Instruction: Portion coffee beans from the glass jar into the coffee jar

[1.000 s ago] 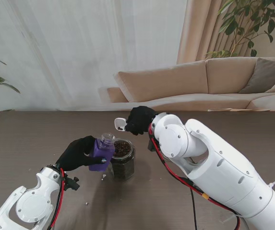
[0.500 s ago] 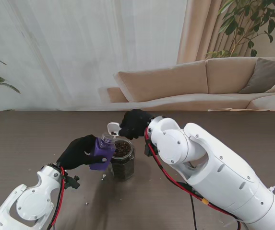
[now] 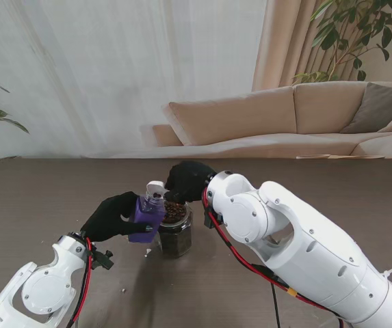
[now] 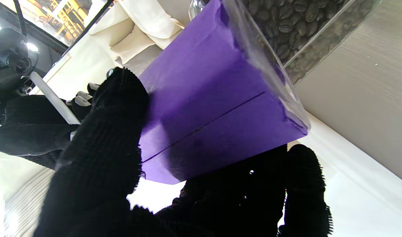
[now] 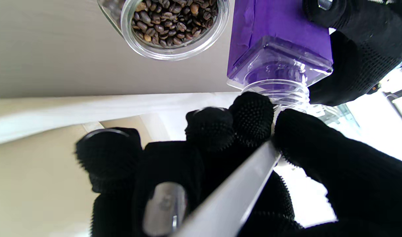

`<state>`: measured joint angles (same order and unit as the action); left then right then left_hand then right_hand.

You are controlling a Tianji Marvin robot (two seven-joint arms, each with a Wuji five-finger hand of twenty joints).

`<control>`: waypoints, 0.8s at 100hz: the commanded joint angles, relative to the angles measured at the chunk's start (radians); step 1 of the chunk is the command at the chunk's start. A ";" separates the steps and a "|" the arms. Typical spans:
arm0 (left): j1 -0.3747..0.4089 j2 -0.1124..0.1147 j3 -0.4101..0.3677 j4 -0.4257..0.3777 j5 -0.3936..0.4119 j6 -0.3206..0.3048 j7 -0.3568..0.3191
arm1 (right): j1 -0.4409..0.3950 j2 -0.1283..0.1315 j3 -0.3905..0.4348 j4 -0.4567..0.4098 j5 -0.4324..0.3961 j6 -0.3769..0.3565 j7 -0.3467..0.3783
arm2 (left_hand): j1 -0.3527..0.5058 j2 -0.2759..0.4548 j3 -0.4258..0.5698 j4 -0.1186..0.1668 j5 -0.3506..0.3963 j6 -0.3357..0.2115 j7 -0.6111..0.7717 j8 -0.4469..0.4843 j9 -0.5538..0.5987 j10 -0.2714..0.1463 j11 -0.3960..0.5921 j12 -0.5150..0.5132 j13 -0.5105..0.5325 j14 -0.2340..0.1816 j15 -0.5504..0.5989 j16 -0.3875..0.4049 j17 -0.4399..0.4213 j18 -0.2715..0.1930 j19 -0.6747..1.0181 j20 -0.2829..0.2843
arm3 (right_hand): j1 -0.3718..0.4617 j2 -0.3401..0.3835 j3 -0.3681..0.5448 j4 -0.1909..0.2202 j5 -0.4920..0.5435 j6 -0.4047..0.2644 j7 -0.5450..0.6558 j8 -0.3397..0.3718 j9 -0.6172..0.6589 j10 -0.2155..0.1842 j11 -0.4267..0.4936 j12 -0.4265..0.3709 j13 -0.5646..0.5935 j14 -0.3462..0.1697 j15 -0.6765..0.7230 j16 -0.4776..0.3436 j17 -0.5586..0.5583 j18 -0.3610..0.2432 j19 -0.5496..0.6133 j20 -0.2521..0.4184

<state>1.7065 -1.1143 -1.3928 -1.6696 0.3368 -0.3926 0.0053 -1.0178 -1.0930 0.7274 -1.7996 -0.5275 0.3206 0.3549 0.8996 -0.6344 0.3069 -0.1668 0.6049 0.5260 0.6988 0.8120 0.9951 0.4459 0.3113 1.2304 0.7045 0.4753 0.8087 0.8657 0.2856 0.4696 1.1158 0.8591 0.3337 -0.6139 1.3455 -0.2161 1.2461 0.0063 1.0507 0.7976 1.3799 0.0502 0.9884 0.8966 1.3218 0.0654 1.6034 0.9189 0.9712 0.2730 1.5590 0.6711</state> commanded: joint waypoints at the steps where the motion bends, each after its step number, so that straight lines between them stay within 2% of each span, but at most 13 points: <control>1: 0.003 -0.002 -0.003 -0.010 -0.001 -0.003 -0.013 | -0.011 0.003 0.002 0.003 -0.017 -0.036 0.010 | 0.197 0.127 0.343 0.065 0.091 -0.041 0.390 0.065 0.080 -0.070 0.069 0.026 0.017 0.034 -0.007 0.014 -0.035 -0.059 0.044 0.029 | -0.010 0.012 0.025 0.027 0.040 0.083 0.004 0.009 0.062 0.074 0.006 0.009 -0.004 -0.150 0.024 0.002 0.141 0.002 0.043 -0.004; 45: -0.002 -0.003 0.002 -0.009 0.000 -0.012 -0.007 | -0.040 0.003 0.012 0.009 -0.134 -0.178 -0.046 | 0.196 0.125 0.346 0.065 0.093 -0.040 0.390 0.064 0.080 -0.071 0.069 0.027 0.017 0.035 -0.008 0.013 -0.035 -0.060 0.044 0.029 | -0.018 0.015 0.032 0.027 0.041 0.079 0.003 0.013 0.063 0.067 0.005 0.013 -0.004 -0.156 0.023 0.002 0.141 -0.006 0.041 -0.004; 67: 0.003 -0.003 0.000 -0.013 0.005 -0.009 -0.004 | -0.050 0.001 0.012 0.007 -0.174 -0.203 -0.071 | 0.195 0.126 0.346 0.064 0.093 -0.040 0.390 0.064 0.081 -0.070 0.069 0.027 0.017 0.034 -0.008 0.014 -0.033 -0.058 0.045 0.029 | -0.021 0.017 0.032 0.026 0.041 0.076 0.003 0.015 0.063 0.064 0.005 0.014 -0.003 -0.160 0.021 0.002 0.141 -0.012 0.041 -0.003; 80: 0.005 -0.004 -0.001 -0.017 0.006 -0.005 -0.002 | -0.051 0.000 0.012 0.006 -0.163 -0.187 -0.071 | 0.195 0.125 0.347 0.064 0.093 -0.040 0.390 0.064 0.082 -0.071 0.069 0.027 0.018 0.035 -0.008 0.014 -0.033 -0.058 0.044 0.028 | -0.020 0.018 0.033 0.027 0.041 0.076 0.002 0.015 0.063 0.063 0.005 0.014 -0.003 -0.162 0.021 0.002 0.141 -0.012 0.041 -0.003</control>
<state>1.7081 -1.1144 -1.3931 -1.6734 0.3428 -0.3995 0.0174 -1.0610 -1.0896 0.7431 -1.7893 -0.6998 0.1235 0.2682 0.8996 -0.6344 0.3069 -0.1668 0.6049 0.5260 0.6988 0.8119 0.9951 0.4459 0.3114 1.2299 0.7045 0.4754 0.8087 0.8657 0.2855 0.4696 1.1158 0.8592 0.3264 -0.6156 1.3455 -0.2161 1.2461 0.0063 1.0494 0.7976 1.3799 0.0502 0.9875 0.8966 1.3218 0.0654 1.6034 0.9189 0.9712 0.2730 1.5590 0.6711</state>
